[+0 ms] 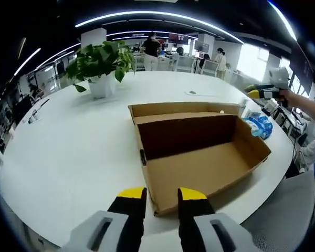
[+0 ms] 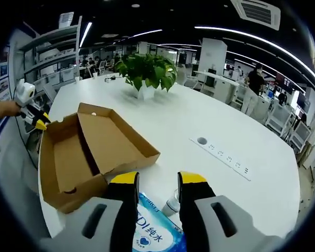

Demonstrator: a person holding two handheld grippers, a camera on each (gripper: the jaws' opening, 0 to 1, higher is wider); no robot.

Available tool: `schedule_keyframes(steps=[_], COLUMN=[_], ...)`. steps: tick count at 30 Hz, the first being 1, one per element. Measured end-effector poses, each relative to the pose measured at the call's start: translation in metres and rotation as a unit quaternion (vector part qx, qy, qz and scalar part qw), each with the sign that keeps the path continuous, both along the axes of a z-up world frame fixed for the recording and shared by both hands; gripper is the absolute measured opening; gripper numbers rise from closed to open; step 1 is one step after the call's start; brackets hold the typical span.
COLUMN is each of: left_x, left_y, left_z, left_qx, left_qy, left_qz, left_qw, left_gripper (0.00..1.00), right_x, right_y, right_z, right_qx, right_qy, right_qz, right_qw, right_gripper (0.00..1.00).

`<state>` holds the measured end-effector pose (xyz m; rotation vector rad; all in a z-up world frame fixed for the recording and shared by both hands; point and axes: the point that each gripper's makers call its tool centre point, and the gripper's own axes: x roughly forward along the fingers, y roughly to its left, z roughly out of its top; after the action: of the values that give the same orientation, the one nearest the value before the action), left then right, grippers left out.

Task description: Operate the shoe box by opening the lid, removing the specified soft item, and placing it in the target area until the item is outside and the box remains undamaged.

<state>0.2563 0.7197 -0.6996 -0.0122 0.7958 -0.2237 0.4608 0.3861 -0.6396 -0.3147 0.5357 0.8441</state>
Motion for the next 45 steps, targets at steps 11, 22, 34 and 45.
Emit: schedule_keyframes(steps=[11,22,34,45], left_x=[-0.001,-0.001,0.001,0.0], left_y=[0.008,0.011,0.015,0.01], left_z=[-0.009,-0.011,-0.015,-0.013], left_qx=[-0.022,-0.049,-0.045,-0.046], left_qy=[0.021,0.026,0.032,0.035], left_qz=[0.056,0.09,0.087,0.088], left_qw=[0.998,0.9944,0.9946,0.9945], left_gripper=[0.07,0.05,0.05,0.05], right_x=[0.005,0.021,0.035,0.04], right_y=[0.033,0.054,0.071,0.077], right_z=[-0.023,-0.049,-0.071,-0.094], right_qx=[-0.041,-0.043,-0.05,-0.072], right_qy=[0.052,0.109,0.161,0.225], right_qz=[0.012,-0.011,-0.039,-0.099], right_qw=[0.9977,0.993,0.9849,0.9666], right_gripper=[0.25,0.23,0.22,0.13])
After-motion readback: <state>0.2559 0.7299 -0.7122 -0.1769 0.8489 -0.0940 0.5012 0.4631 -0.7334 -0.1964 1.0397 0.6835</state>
